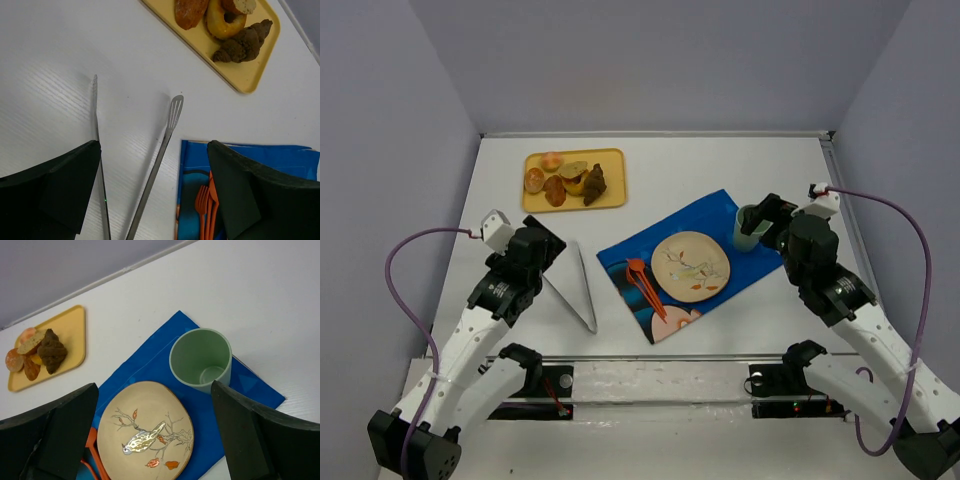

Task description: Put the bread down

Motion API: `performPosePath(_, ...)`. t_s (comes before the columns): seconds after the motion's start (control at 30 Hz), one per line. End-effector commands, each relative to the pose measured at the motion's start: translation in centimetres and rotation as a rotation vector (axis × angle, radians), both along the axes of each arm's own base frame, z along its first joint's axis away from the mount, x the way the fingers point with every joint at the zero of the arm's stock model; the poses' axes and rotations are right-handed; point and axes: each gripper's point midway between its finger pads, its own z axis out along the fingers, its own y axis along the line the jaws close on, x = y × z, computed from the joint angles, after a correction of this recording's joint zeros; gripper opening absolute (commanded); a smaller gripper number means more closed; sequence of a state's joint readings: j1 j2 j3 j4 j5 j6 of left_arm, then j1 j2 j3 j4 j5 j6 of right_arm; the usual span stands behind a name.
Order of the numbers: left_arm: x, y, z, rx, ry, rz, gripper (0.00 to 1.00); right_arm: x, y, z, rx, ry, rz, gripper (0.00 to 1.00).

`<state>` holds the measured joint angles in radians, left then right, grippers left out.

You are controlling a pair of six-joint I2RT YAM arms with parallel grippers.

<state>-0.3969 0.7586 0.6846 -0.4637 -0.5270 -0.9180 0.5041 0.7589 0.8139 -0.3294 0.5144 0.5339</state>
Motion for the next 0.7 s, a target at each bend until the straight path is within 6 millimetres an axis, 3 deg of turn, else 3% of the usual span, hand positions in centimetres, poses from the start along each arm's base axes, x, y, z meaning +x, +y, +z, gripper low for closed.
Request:
performPosePath(0.0,-0.3,-0.6,-0.1,-0.02,0.02,-0.032,0.99,0.5,0.6,1.2,0.018,-0.084,0.035,1.0)
performPosePath(0.4,-3.2,-4.6,-8.8,-0.055,0.313,-0.192,0.99,1.5,1.7,-1.6,-0.022,-0.019,0.069,1.0)
performPosePath(0.67,-5.1,-6.3,-10.9,-0.015,0.399,-0.237,0.99,1.8,1.9,-3.0,-0.052,0.017,0.079,1.0)
